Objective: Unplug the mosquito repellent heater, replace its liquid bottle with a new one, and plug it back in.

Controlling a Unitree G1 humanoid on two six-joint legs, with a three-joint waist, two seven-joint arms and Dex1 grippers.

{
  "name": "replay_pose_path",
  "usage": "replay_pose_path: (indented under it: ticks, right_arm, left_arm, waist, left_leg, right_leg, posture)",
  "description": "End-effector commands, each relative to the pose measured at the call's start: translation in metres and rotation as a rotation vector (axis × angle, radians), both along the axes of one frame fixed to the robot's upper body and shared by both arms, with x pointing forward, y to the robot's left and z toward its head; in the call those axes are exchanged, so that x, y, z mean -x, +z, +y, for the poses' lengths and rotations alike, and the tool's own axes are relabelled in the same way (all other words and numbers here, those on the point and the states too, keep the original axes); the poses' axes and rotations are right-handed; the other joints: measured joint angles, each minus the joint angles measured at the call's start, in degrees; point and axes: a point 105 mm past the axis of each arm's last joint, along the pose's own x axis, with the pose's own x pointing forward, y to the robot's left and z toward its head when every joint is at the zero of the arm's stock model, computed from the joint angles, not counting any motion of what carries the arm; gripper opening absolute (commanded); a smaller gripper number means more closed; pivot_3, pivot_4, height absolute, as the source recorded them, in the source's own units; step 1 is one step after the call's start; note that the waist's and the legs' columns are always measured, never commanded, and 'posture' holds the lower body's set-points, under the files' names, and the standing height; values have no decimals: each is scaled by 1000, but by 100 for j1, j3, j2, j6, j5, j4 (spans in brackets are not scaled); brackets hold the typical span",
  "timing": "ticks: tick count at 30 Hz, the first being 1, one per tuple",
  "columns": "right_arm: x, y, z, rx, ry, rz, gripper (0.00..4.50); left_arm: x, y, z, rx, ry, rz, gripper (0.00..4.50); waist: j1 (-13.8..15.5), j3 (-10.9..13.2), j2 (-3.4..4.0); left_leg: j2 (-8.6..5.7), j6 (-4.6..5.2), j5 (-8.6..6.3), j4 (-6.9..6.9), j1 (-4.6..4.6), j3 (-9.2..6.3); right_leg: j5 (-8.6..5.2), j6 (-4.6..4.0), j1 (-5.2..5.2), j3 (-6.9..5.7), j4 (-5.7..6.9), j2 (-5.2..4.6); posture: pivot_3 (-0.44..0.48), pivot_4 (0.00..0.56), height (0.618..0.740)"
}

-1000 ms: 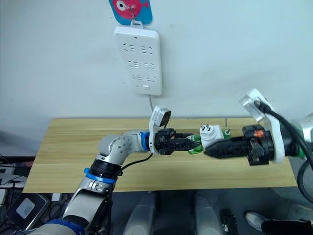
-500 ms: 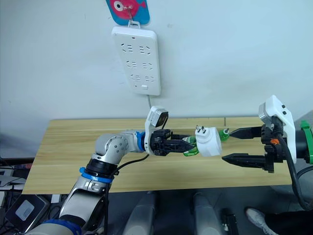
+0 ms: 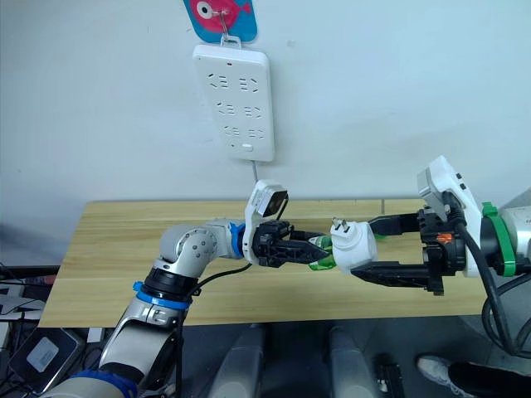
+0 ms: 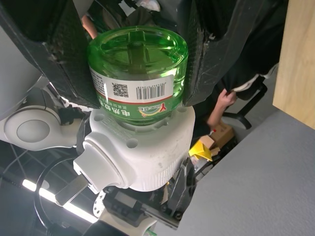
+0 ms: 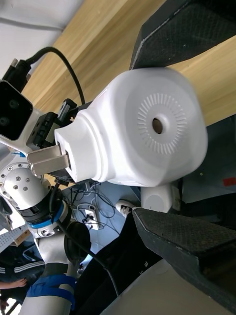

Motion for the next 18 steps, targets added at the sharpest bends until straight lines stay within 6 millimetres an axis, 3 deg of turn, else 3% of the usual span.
replay_pose_path:
  ticks: [1,6,12,18]
  right_arm:
    - [3,1,6,20,39,-50,4441]
    - [1,0,7,18,40,-68,4441]
    - [2,1,8,-6,48,-61,3060]
    - [5,1,9,-26,51,-29,3061]
  left_arm:
    - [10,12,-2,47,-57,-22,2249]
    - [11,12,-1,45,-67,-9,2249]
    - [12,10,-1,39,-74,-2,2249]
    - [9,8,-1,28,-58,8,2249]
  waist:
    - [0,0,0]
    - [1,0,0]
    - [0,0,0]
    - [-1,0,0]
  left_leg:
    - [0,0,0,0,0,0]
    - [0,0,0,0,0,0]
    - [0,0,0,0,0,0]
    - [0,0,0,1,0,0]
  right_leg:
    - [0,0,0,0,0,0]
    - [0,0,0,0,0,0]
    - [1,-2,0,-1,1,0]
    - [1,-2,0,0,1,0]
  posture:
    - [188,258,740]
    - [187,260,740]
    - [183,264,740]
    - [183,273,740]
